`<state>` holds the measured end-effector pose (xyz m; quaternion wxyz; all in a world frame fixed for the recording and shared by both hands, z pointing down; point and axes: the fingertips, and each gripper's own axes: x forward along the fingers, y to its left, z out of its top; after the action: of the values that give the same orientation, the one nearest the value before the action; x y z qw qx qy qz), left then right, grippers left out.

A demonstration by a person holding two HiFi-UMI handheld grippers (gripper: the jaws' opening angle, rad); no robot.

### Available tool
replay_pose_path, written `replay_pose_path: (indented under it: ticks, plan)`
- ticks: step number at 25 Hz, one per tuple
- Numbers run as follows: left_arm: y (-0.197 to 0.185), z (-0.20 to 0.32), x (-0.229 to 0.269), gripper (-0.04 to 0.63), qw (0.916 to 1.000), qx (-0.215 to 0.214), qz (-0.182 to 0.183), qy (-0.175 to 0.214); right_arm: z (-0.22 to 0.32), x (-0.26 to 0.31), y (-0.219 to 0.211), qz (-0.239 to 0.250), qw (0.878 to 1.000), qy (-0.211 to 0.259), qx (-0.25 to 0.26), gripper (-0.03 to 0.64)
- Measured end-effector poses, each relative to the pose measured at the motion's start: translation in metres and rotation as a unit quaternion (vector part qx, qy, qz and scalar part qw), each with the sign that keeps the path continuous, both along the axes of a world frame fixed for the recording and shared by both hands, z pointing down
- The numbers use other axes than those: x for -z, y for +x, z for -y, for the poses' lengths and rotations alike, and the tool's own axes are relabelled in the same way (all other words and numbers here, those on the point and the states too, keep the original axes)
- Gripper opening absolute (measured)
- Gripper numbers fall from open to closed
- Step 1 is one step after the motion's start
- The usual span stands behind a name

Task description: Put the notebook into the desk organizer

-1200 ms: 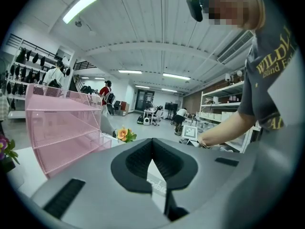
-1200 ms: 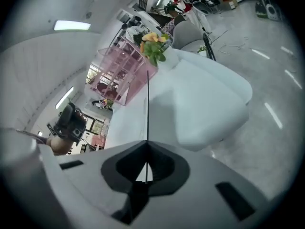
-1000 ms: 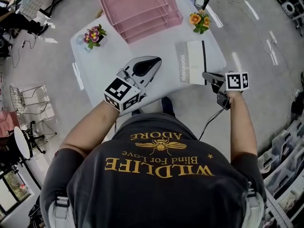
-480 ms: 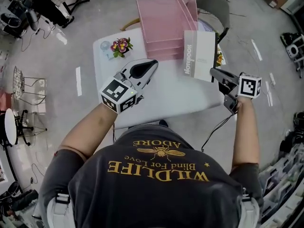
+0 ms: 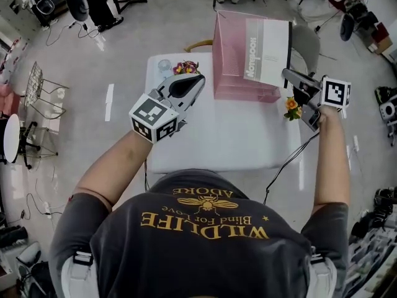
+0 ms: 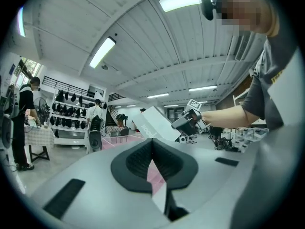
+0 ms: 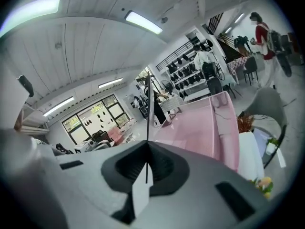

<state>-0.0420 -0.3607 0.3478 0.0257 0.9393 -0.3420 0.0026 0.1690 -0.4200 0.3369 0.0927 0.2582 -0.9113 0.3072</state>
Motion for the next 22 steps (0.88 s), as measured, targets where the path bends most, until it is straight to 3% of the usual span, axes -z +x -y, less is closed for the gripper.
replay_pose_path:
  ticks: [4,8,13,18,22]
  plan:
    - [-0.031,0.012,0.003,0.002,0.9995,0.030,0.002,0.007,0.045,-0.010,-0.018,-0.015,0.999,-0.023,-0.017,0.008]
    - [-0.052,0.017,0.008,0.002,0.9987,0.049,0.004,0.012,0.075,-0.006,-0.045,-0.002,0.999,-0.008,0.037,0.008]
    - [-0.072,0.023,0.004,0.002,0.9977,0.067,0.007,0.009,0.114,-0.040,-0.034,-0.048,0.996,-0.069,-0.025,0.008]
    - [-0.085,0.025,0.000,0.002,0.9969,0.078,0.009,0.005,0.135,-0.072,-0.034,-0.072,0.988,-0.130,-0.048,0.008]
    - [-0.087,0.023,-0.003,0.002,0.9965,0.083,0.013,0.005,0.148,-0.096,-0.023,-0.128,0.978,-0.144,-0.074,0.009]
